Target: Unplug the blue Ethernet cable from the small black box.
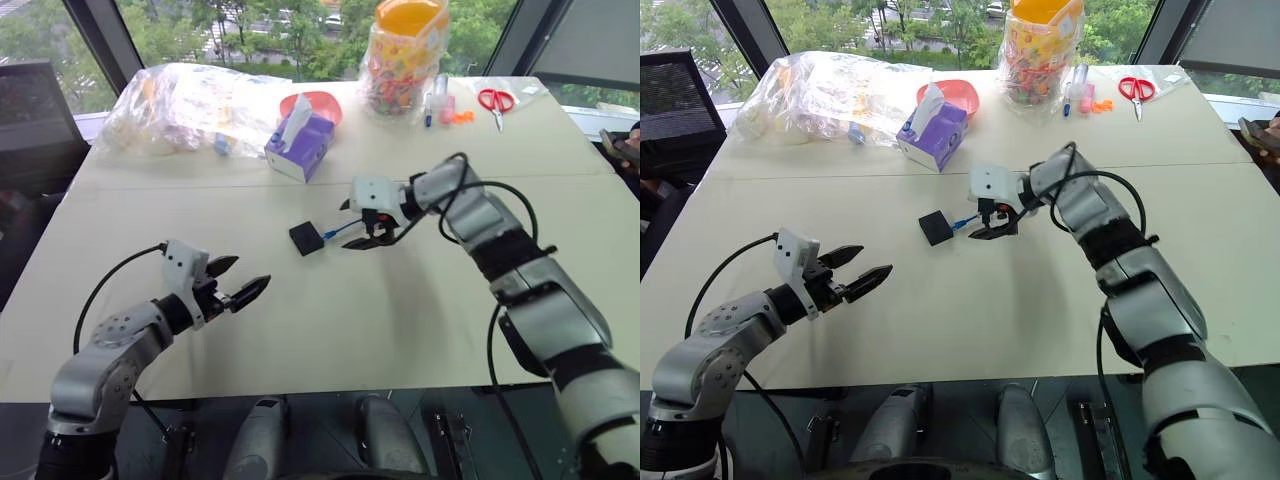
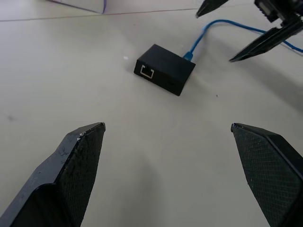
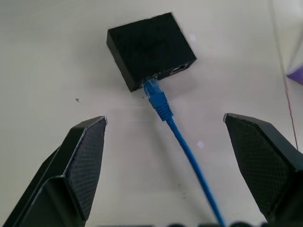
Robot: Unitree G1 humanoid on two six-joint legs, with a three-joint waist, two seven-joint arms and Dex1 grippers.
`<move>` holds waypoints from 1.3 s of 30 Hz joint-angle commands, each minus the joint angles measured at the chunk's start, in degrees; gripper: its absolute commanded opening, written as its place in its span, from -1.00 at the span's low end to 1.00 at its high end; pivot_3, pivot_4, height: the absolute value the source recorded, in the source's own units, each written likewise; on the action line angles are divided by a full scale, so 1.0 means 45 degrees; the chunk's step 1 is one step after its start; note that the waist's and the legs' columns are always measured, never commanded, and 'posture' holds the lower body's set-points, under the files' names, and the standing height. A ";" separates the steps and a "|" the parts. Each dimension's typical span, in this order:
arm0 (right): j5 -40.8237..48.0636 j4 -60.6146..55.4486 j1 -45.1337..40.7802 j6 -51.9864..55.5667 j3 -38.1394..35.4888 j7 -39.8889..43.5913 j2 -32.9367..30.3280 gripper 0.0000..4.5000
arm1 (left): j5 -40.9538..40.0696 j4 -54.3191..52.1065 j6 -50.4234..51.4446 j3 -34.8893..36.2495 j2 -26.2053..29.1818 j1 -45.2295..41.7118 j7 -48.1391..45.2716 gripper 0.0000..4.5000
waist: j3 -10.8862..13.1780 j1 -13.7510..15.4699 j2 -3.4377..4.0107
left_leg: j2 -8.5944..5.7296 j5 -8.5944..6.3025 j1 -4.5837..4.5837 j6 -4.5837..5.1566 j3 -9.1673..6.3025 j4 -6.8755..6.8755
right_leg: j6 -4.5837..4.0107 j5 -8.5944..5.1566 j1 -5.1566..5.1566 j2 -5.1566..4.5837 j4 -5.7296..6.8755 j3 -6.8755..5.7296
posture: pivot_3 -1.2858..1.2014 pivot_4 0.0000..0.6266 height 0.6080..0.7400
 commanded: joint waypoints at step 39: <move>-0.0845 -0.3910 0.3694 -0.5291 -0.4198 -0.3849 0.1345 -0.96 | -0.5443 0.0102 0.2844 0.2616 0.0611 -0.2986 0.1170 1.00 | 0.0045 -0.0261 -0.0036 | -0.0005 0.0070 0.0106 -0.0103 -0.0045 0.0011 | 0.0047 -0.0029 0.0012 0.0021 0.0251 0.0032 | 0.03 -0.52 0.80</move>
